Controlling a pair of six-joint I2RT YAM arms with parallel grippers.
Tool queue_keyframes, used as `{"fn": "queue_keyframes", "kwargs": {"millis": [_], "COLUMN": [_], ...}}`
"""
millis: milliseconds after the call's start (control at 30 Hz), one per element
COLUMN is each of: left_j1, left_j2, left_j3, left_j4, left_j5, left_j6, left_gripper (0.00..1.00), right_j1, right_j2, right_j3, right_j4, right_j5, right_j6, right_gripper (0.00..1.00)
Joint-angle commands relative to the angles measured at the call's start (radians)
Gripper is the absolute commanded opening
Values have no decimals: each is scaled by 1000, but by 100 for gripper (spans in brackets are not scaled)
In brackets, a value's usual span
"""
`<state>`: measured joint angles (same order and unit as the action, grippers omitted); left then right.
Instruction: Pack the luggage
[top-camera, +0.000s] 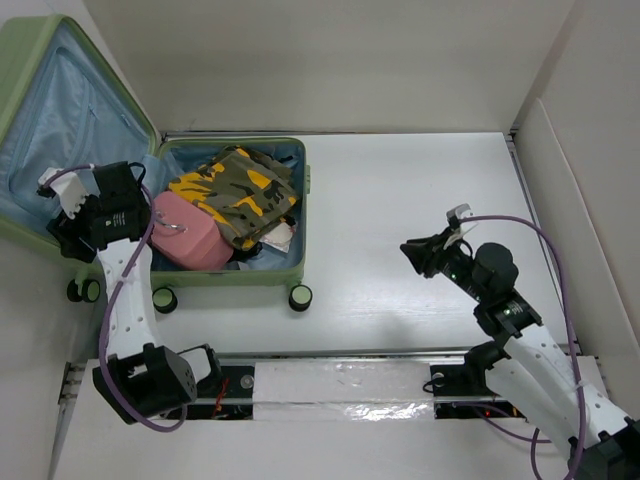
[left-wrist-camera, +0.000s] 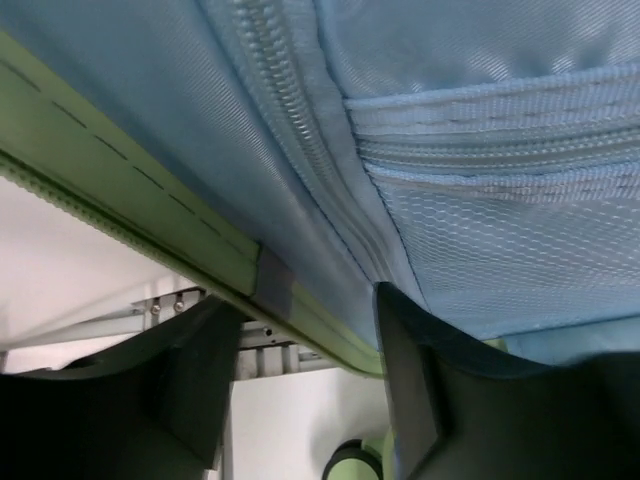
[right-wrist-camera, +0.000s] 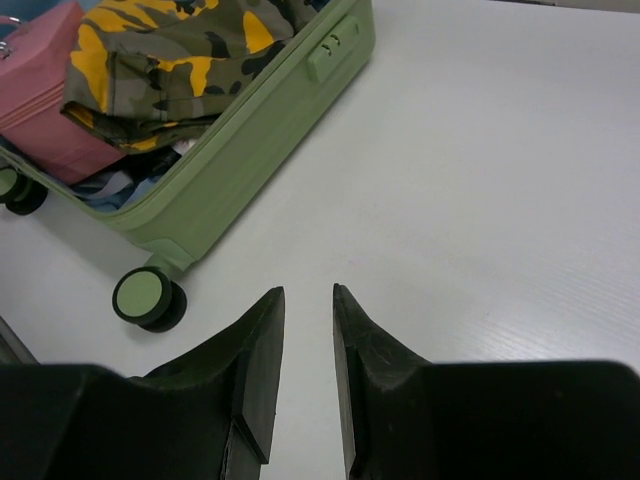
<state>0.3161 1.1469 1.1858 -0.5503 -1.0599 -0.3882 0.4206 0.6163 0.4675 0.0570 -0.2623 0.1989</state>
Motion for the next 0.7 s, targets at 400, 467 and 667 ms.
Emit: {"fn": "queue_keyframes", "kwargs": {"millis": [400, 467, 667], "left_j1": [107, 107, -441], "left_j2": [51, 50, -50], "left_j3": [74, 106, -21], "left_j4": [7, -20, 88], "left_j5": [113, 133, -193], "left_j6": [0, -11, 136], "left_gripper": [5, 0, 0], "right_j1": [15, 15, 24], "right_j2": [-6, -4, 33], "right_j3": [57, 49, 43], "right_j4": [-19, -3, 23], "right_j5": [66, 74, 69], "right_j6": [-16, -9, -4], "right_gripper": [32, 32, 32]}}
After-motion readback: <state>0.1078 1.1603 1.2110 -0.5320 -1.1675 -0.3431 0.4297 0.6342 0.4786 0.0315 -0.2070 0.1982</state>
